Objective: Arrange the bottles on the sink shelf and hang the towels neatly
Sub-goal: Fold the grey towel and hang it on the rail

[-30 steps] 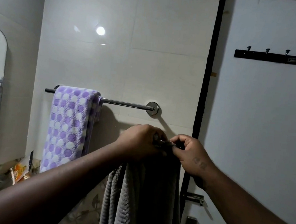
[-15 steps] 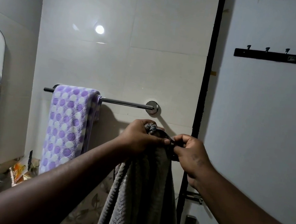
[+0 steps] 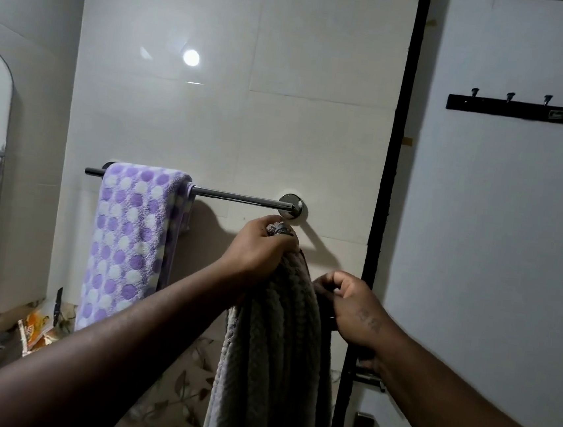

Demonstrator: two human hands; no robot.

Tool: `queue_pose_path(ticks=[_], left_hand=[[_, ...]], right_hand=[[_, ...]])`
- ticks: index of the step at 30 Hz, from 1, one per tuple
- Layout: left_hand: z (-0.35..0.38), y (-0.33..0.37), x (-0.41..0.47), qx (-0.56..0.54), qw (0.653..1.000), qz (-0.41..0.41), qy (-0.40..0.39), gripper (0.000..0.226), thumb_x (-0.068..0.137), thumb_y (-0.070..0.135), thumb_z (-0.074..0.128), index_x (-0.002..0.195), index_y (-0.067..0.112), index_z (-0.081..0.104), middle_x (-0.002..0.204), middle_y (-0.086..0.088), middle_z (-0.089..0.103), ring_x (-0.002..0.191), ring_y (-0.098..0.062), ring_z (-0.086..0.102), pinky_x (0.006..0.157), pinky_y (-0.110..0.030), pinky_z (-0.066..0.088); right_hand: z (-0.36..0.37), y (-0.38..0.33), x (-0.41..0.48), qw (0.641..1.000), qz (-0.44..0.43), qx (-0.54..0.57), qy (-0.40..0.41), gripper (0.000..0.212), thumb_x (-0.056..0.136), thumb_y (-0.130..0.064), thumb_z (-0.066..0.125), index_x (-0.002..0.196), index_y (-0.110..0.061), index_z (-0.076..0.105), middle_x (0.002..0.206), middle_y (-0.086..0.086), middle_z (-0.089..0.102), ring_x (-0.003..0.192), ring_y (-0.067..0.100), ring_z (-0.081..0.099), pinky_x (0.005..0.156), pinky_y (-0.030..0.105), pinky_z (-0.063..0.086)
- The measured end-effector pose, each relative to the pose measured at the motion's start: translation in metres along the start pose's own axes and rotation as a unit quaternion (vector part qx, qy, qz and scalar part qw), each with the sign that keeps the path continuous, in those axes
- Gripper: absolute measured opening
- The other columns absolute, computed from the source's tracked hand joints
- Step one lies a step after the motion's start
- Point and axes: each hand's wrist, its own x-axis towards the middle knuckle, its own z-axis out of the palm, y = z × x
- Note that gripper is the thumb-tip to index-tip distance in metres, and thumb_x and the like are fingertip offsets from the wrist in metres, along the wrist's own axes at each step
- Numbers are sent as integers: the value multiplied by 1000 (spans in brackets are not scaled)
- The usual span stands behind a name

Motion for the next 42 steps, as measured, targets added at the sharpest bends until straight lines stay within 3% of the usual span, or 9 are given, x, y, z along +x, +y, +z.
queue_pose_path(ticks=[6, 10, 14, 19, 23, 29, 35, 38, 42], left_hand=[[8, -9, -11, 73, 984, 18, -160, 44, 64, 50, 92, 95, 23, 76, 91, 2, 80, 89, -16, 76, 87, -38, 61], [1, -5, -7, 134, 985, 50, -98, 17, 80, 33, 86, 88, 20, 79, 83, 3, 80, 78, -8, 72, 84, -38, 60], [-1, -4, -8, 101, 992, 41, -58, 28, 86, 34, 81, 74, 11, 69, 64, 6, 64, 62, -8, 55, 66, -31, 48], [-8, -9, -8, 41, 998, -5, -40, 37, 73, 38, 92, 66, 17, 62, 59, 8, 60, 58, -8, 53, 61, -26, 44], [5, -14, -13, -25, 991, -17, -133, 34, 67, 27, 97, 75, 14, 67, 74, -5, 72, 71, -17, 64, 71, -37, 55], [12, -9, -10, 80, 996, 29, -39, 21, 77, 9, 79, 88, 20, 64, 74, 7, 63, 66, -9, 54, 58, -19, 44], [9, -8, -10, 86, 995, 37, -20, 18, 84, 3, 65, 93, 18, 69, 77, 3, 62, 64, -9, 52, 53, -17, 41], [7, -10, -8, 77, 996, 29, -16, 7, 88, 16, 72, 92, 21, 69, 81, 2, 67, 67, -8, 56, 59, -20, 45], [14, -19, -11, 161, 978, 33, -125, 41, 68, 61, 86, 94, 33, 71, 82, 10, 75, 75, -3, 67, 72, -29, 55]], right_hand=[[7, -7, 6, 996, -34, 54, 54, 13, 104, -20, 54, 95, -16, 62, 86, 10, 69, 80, 21, 62, 73, 38, 52], [4, -10, 4, 994, -62, 72, 53, 7, 102, -22, 59, 100, -16, 61, 97, 15, 69, 84, 21, 65, 78, 39, 57], [-4, -7, -1, 993, -47, 106, -16, 27, 90, -22, 70, 110, -5, 64, 99, 20, 71, 86, 22, 69, 78, 35, 59], [-12, -1, -3, 999, -37, 31, 10, 15, 95, -9, 67, 102, 4, 70, 87, 12, 73, 79, 19, 68, 63, 20, 57], [-3, -9, -1, 995, -34, 82, 36, 4, 88, -14, 77, 91, -11, 76, 85, 6, 78, 76, 14, 73, 64, 24, 57], [-5, -8, 1, 994, -29, 86, 65, 24, 83, -13, 81, 93, -12, 59, 81, 6, 67, 76, 17, 64, 69, 30, 56], [-18, -5, -6, 991, -27, -130, 11, 13, 86, -4, 72, 95, -10, 67, 85, 18, 69, 72, 20, 65, 73, 42, 60], [-21, 0, -8, 983, -48, -161, 69, 6, 87, -7, 70, 87, -13, 70, 78, 4, 71, 65, 11, 64, 65, 30, 55], [-16, -9, -4, 988, -84, -84, 100, 10, 87, -4, 72, 86, -13, 75, 83, 4, 77, 79, 16, 73, 73, 32, 60]])
